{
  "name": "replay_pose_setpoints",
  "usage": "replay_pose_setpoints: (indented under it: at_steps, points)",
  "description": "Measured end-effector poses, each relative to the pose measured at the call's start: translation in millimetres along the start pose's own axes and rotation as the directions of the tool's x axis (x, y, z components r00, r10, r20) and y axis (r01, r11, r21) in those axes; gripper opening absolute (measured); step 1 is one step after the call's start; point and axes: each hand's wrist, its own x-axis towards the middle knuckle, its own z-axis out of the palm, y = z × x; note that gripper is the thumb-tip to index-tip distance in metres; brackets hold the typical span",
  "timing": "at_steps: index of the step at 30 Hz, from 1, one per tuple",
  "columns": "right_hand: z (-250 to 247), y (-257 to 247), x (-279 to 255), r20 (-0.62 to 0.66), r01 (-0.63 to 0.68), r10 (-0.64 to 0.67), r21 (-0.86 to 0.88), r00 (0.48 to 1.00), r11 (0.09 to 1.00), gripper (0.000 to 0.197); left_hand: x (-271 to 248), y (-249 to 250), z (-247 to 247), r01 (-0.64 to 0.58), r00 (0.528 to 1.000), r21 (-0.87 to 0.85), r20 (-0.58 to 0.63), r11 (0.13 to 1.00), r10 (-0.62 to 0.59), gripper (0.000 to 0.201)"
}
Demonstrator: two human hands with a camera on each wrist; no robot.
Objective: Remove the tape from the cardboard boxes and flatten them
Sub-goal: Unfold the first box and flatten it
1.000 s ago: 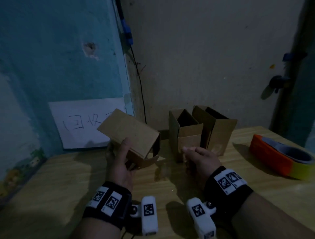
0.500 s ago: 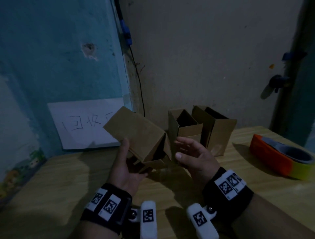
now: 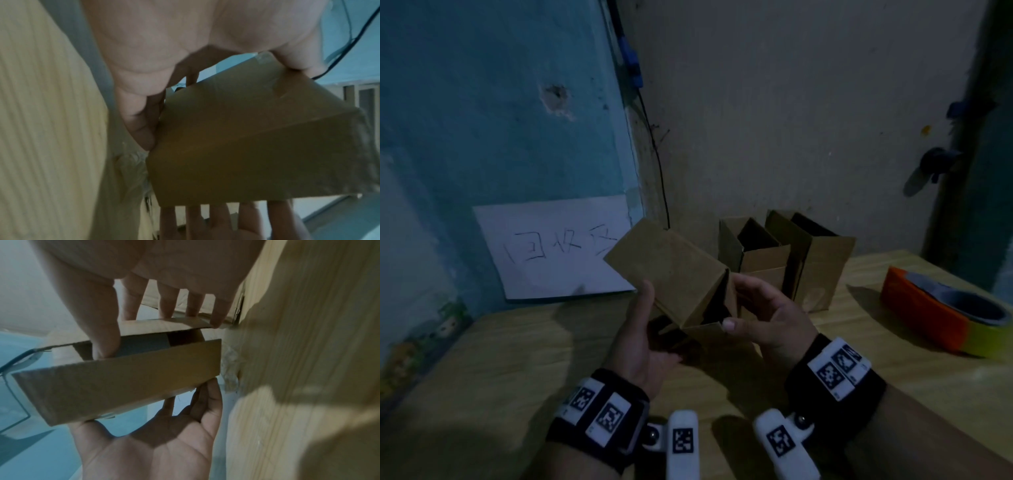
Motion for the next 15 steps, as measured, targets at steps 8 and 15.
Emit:
replay_pose_setpoints:
  at_steps: [8,15]
  points:
    - [-2.1,6.6,4.0,-0.061,0.013,-0.008,0.070,0.998,0.997,0.071,2.1,-0.9,1.7,-0.065,0.998,0.042,0.031,0.997,0.064,0.106]
    - [-3.0,3.6,3.9,-0.119,-0.037,0.063,0.204,0.991,0.978,0.059,7.4,-2.8,-0.2,-0.224,0.965,0.221,-0.088,0.949,0.248,0.056]
